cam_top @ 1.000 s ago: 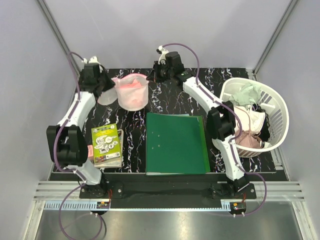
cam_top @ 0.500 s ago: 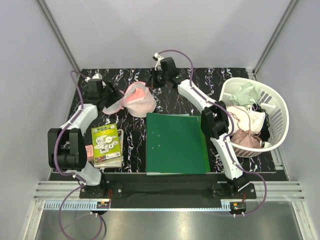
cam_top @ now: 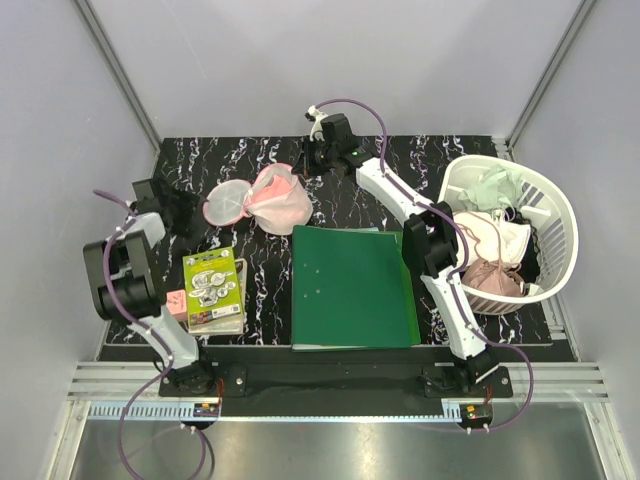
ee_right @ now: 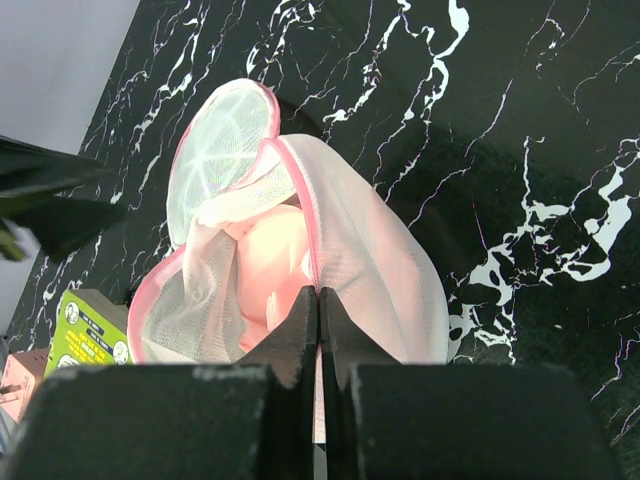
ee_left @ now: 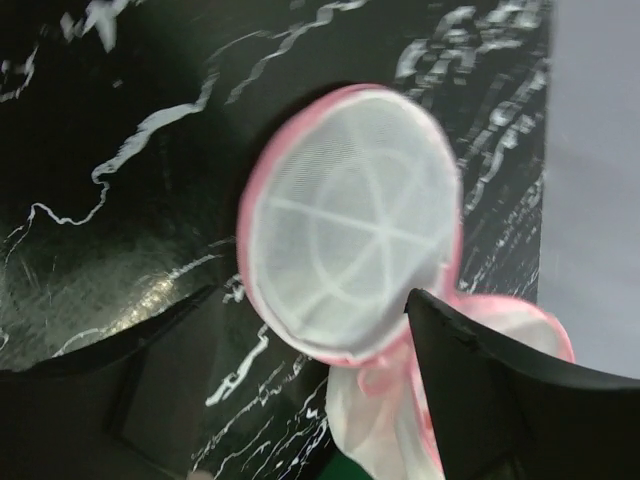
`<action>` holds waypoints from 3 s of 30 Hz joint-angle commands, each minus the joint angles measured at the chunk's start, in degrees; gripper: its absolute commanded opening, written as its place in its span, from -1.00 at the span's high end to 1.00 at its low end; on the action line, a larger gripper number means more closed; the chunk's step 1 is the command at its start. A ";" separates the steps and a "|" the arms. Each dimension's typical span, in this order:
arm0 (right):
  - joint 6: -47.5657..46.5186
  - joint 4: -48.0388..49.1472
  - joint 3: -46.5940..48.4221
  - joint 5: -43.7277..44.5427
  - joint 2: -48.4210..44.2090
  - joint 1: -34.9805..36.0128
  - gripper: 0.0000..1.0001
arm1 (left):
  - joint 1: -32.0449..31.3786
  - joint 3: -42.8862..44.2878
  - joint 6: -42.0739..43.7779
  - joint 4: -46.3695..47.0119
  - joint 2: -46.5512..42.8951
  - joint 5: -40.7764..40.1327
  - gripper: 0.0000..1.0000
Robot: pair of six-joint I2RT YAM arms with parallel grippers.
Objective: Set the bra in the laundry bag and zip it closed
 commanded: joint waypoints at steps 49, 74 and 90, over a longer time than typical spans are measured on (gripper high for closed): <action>16.94 2.27 14.52 -6.80 6.35 -5.48 0.46 | -48.37 1.60 73.76 16.08 -12.07 -44.17 1.00; 9.80 10.51 -26.06 -17.43 -20.03 -3.30 -0.54 | -6.55 16.98 29.23 8.94 7.58 35.45 -0.98; 24.06 30.75 -36.81 -5.49 -16.17 4.44 -0.55 | -9.25 28.76 29.03 17.40 25.28 43.02 -0.93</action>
